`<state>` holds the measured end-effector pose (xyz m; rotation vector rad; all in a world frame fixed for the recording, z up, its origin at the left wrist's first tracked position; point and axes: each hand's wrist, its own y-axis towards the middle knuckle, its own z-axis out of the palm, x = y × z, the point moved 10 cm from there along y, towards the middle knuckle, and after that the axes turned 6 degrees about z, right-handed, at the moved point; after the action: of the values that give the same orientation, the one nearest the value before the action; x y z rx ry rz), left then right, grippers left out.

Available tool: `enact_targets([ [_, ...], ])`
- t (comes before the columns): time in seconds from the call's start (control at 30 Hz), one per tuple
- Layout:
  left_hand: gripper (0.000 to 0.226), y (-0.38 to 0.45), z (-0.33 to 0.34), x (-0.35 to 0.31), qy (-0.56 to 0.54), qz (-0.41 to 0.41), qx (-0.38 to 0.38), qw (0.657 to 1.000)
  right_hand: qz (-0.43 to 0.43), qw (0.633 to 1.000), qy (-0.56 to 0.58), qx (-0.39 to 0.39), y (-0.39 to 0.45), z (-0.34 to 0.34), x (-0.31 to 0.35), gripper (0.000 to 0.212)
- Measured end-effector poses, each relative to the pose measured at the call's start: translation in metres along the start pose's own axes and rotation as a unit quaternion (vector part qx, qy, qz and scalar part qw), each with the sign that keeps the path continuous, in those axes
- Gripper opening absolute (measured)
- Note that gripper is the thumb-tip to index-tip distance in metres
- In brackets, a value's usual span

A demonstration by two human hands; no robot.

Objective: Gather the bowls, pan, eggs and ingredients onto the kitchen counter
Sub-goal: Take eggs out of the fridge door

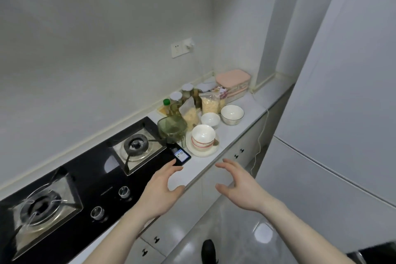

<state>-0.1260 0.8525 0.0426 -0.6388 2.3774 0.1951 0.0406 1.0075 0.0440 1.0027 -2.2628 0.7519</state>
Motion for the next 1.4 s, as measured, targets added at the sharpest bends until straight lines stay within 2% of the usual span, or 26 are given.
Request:
enact_targets([
  [0.3, 0.05, 0.129, 0.011, -0.03, -0.065, 0.037, -0.006, 0.997, 0.013, 0.999, -0.02, -0.044, 0.08, -0.093, -0.021, 0.061],
  [0.47, 0.048, 0.195, 0.017, -0.043, -0.052, 0.054, 0.013, 0.997, 0.019, 0.996, -0.001, -0.082, 0.107, -0.138, -0.037, 0.06],
  [0.63, 0.051, 0.246, 0.029, -0.097, -0.03, 0.095, 0.04, 0.994, 0.03, 0.992, 0.006, -0.119, 0.107, -0.187, -0.063, 0.059],
  [0.8, 0.05, 0.308, 0.039, -0.179, -0.028, 0.174, 0.038, 0.984, 0.024, 0.985, 0.026, -0.168, 0.098, -0.248, -0.093, 0.056],
  [1.0, 0.056, 0.361, 0.056, -0.292, -0.115, 0.239, 0.061, 0.962, 0.021, 0.961, 0.088, -0.262, 0.075, -0.325, -0.132, 0.048],
  [1.17, 0.075, 0.409, 0.086, -0.375, -0.197, 0.25, 0.083, 0.944, 0.001, 0.942, 0.095, -0.321, 0.059, -0.379, -0.161, 0.047],
  [1.27, 0.06, 0.429, 0.111, -0.398, -0.268, 0.251, 0.096, 0.925, -0.003, 0.933, 0.101, -0.345, 0.05, -0.396, -0.177, 0.045],
  [1.4, 0.041, 0.439, 0.125, -0.4, -0.356, 0.239, 0.055, 0.902, 0.004, 0.926, 0.133, -0.354, 0.041, -0.404, -0.199, 0.044],
])
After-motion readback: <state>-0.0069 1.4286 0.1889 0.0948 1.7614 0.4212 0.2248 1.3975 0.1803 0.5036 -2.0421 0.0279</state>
